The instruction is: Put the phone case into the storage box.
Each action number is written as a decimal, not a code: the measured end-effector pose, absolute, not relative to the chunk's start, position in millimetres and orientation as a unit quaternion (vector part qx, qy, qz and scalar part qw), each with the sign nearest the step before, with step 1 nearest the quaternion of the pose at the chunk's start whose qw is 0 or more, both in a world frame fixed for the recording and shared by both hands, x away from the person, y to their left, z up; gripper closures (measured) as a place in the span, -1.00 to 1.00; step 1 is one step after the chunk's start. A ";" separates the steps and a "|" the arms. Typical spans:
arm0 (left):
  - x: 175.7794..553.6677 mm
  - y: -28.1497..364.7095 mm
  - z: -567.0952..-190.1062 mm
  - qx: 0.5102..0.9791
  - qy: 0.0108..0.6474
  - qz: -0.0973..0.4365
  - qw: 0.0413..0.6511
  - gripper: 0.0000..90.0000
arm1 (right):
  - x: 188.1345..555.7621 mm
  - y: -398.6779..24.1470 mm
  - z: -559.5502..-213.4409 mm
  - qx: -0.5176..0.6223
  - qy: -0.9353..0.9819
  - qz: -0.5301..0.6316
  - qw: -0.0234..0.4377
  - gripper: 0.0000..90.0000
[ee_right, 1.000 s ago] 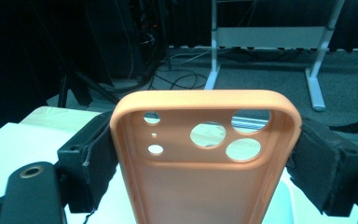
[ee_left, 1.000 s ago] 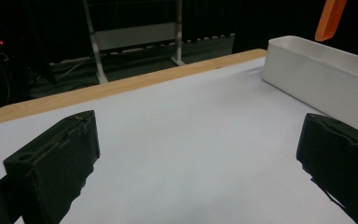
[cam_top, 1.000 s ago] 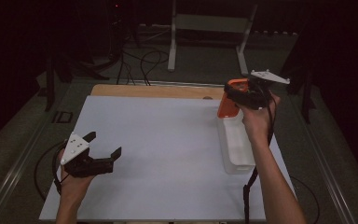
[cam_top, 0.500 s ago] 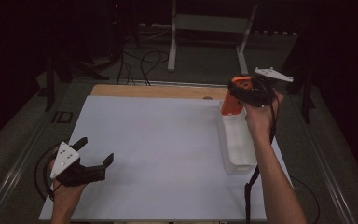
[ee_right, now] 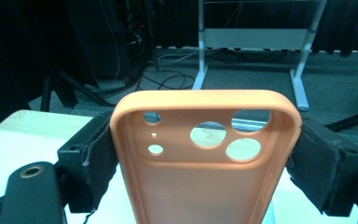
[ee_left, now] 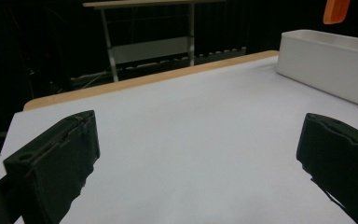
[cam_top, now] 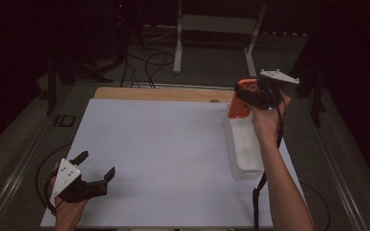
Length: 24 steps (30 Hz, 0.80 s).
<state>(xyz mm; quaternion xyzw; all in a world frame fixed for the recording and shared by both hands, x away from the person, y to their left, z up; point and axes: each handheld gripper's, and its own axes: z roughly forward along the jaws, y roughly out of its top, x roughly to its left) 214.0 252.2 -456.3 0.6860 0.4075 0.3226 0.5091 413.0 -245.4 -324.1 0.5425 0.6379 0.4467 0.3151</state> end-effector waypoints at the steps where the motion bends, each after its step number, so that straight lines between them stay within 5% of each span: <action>1: 214.0 252.2 -456.3 0.686 0.408 0.323 0.509 -0.99 | 413.0 -245.4 -324.1 0.542 0.638 0.447 0.315 -0.64; 24: 207.4 254.5 -469.5 0.676 0.428 0.336 0.496 -0.99 | 426.3 -247.5 -328.6 0.551 0.632 0.436 0.328 -0.64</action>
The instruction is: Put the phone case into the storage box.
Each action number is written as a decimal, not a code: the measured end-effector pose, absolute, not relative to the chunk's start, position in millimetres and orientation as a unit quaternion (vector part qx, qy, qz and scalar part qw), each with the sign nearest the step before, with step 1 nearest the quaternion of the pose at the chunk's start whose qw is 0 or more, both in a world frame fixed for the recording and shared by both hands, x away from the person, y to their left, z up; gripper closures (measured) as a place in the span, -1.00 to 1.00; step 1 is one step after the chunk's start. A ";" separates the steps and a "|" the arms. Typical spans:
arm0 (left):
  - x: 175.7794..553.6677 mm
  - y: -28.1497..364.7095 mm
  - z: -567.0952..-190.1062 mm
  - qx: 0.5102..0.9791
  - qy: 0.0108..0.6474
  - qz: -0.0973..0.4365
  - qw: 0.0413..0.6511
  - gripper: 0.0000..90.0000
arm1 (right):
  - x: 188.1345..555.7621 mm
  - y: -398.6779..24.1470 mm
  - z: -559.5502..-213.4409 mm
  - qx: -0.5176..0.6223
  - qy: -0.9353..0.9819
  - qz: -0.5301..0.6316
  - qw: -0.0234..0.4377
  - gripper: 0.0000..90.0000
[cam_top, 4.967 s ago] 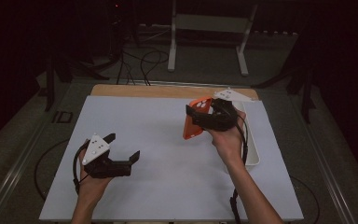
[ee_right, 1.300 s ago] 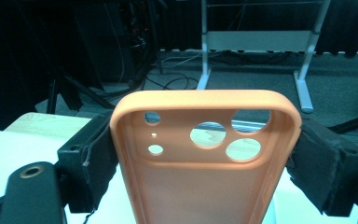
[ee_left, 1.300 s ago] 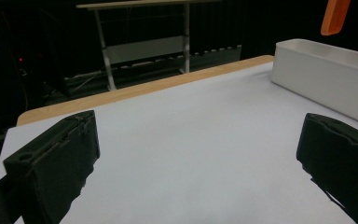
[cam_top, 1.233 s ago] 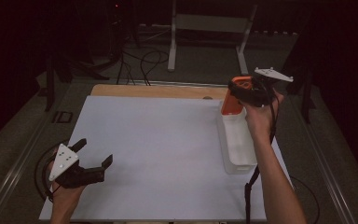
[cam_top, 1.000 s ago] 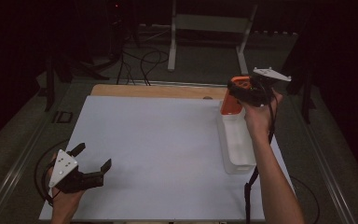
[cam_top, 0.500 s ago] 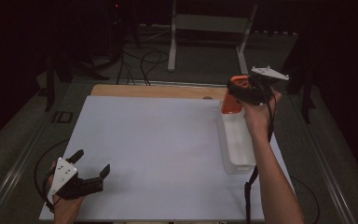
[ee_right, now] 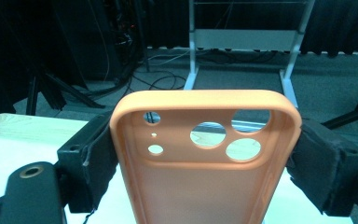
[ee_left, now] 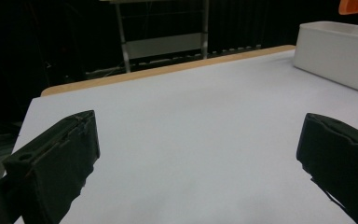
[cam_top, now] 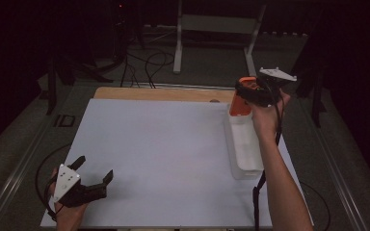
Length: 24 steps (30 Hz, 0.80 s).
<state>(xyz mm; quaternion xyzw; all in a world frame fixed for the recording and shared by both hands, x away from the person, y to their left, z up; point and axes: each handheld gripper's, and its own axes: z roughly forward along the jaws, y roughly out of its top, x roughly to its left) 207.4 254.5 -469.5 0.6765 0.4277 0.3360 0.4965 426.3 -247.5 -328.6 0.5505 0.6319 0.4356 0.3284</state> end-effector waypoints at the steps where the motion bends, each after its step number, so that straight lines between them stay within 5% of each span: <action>1: 207.4 254.5 -469.5 0.676 0.428 0.336 0.496 -0.99 | 426.3 -247.5 -328.6 0.551 0.632 0.436 0.328 -0.64; 24: 207.2 254.9 -469.8 0.675 0.430 0.335 0.497 -0.99 | 436.3 -248.7 -338.7 0.564 0.618 0.436 0.333 -0.64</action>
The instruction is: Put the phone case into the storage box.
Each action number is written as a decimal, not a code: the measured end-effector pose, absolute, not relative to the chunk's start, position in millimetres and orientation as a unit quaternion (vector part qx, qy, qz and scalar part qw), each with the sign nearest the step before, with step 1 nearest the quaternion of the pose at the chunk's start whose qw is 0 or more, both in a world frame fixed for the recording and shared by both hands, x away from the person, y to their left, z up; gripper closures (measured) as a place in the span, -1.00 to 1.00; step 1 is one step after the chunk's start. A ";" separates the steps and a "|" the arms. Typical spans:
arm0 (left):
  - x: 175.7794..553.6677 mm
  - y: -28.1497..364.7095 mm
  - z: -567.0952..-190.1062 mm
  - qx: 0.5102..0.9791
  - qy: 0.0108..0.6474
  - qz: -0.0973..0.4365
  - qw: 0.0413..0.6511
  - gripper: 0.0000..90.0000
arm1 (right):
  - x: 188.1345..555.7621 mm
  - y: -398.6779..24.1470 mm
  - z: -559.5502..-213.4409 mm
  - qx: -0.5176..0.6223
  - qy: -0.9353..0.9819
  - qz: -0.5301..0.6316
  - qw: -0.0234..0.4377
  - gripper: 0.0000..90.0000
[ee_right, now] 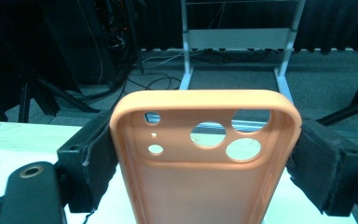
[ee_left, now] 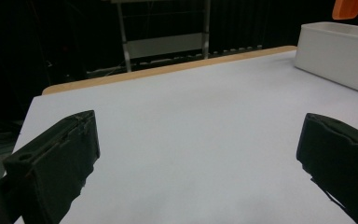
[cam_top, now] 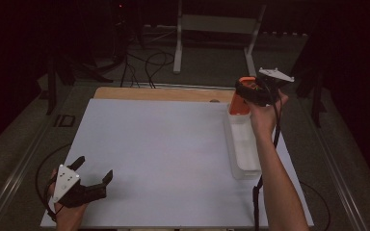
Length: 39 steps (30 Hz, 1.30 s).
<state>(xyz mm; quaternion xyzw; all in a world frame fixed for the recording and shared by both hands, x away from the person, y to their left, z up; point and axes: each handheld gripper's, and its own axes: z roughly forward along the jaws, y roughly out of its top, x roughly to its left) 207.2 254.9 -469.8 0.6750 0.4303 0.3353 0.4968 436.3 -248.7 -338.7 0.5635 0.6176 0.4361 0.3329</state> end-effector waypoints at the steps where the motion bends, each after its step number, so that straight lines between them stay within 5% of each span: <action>1: 207.2 254.9 -469.8 0.675 0.430 0.335 0.497 -0.99 | 436.3 -248.7 -338.7 0.564 0.618 0.436 0.333 -0.64; 39: 208.0 253.4 -470.3 0.678 0.430 0.334 0.494 -0.99 | 445.8 -255.7 -368.2 0.583 0.606 0.427 0.333 -0.64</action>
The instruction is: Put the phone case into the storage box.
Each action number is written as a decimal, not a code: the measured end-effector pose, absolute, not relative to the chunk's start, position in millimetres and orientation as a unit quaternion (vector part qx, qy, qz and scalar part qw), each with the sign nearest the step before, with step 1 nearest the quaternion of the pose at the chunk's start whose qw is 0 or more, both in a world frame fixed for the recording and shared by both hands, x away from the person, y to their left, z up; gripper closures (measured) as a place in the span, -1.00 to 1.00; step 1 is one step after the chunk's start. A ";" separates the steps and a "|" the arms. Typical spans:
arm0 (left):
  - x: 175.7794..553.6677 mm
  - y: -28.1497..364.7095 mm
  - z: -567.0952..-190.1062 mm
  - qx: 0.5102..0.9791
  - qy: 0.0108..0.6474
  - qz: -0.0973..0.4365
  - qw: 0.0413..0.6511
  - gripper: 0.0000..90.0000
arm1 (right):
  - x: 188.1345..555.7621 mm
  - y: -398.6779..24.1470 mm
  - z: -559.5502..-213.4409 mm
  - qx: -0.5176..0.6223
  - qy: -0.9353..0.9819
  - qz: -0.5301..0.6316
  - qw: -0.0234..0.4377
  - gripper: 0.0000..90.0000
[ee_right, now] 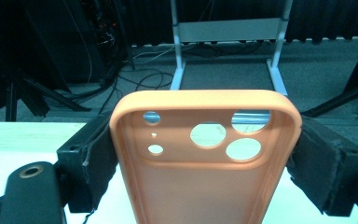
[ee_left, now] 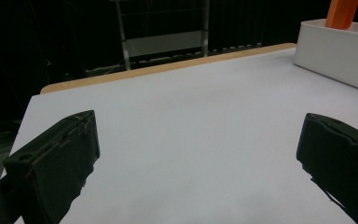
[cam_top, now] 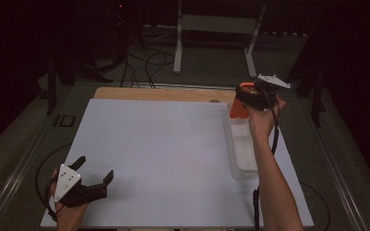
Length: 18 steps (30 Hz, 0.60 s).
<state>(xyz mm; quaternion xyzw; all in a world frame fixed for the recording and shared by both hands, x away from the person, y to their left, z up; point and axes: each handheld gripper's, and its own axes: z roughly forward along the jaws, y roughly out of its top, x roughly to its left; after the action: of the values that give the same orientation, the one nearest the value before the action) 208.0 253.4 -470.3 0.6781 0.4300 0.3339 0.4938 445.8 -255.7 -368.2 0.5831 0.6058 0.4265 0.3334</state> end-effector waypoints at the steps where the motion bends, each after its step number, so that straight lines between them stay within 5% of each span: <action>1: 207.9 253.1 -470.4 0.678 0.430 0.335 0.493 -0.99 | 446.1 -255.8 -369.0 0.585 0.605 0.426 0.333 -0.65; 18: 207.8 252.6 -470.9 0.680 0.428 0.335 0.492 -0.99 | 452.7 -254.7 -383.0 0.589 0.608 0.415 0.333 -0.65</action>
<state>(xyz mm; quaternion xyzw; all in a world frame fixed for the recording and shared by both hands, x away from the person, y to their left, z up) 207.8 252.6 -470.9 0.6803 0.4276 0.3349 0.4922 452.7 -254.7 -383.0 0.5892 0.6082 0.4147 0.3330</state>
